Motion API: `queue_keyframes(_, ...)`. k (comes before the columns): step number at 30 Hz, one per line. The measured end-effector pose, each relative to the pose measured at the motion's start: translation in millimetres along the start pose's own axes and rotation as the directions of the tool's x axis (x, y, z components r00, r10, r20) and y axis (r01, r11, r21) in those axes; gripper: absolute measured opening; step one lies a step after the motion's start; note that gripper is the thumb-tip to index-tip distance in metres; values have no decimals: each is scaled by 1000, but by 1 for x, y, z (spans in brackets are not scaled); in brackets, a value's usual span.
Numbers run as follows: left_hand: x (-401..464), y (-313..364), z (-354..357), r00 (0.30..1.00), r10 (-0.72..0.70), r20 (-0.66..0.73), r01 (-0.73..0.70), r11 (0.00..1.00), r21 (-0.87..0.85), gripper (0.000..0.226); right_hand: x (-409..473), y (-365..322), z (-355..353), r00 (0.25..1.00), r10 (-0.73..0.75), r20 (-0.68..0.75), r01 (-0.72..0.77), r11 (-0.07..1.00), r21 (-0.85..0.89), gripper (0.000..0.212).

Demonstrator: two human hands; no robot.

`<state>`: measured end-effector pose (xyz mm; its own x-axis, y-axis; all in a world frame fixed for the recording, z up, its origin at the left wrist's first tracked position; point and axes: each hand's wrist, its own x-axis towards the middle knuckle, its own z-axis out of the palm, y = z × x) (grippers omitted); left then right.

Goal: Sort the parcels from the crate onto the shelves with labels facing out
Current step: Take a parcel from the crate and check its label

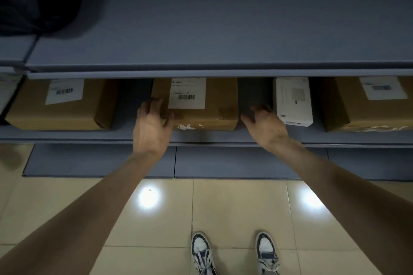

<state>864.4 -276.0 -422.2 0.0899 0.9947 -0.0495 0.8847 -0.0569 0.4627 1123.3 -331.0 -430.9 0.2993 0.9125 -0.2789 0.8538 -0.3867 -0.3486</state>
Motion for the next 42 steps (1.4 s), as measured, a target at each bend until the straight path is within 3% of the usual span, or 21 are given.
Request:
queue_keyframes(3,-8,35,19,990,137,19,-137,990,31,45,-2,38,-16,1000,17,3,-16,999,-46,46)
queue_keyframes(9,-35,134,80,961,259,93,-256,965,-49,40,-6,121,-44,997,70,11,-70,997,-46,45)
queue_keyframes(19,-43,208,174,942,98,322,-29,977,-213,60,20,181,-23,983,159,86,-175,956,234,40)
queue_keyframes(23,-34,215,200,933,173,316,-76,952,-296,61,29,185,-13,989,133,68,-145,965,217,42)
queue_keyframes(30,-43,208,206,940,171,294,-89,958,-273,59,24,185,-5,992,120,39,-125,976,177,42)
queue_keyframes(39,-86,199,192,935,130,330,-15,944,-329,61,-17,182,6,993,119,-3,-113,949,293,32)
queue_keyframes(42,-88,204,190,937,101,335,29,931,-363,56,-21,180,4,987,158,-5,-142,902,407,30)
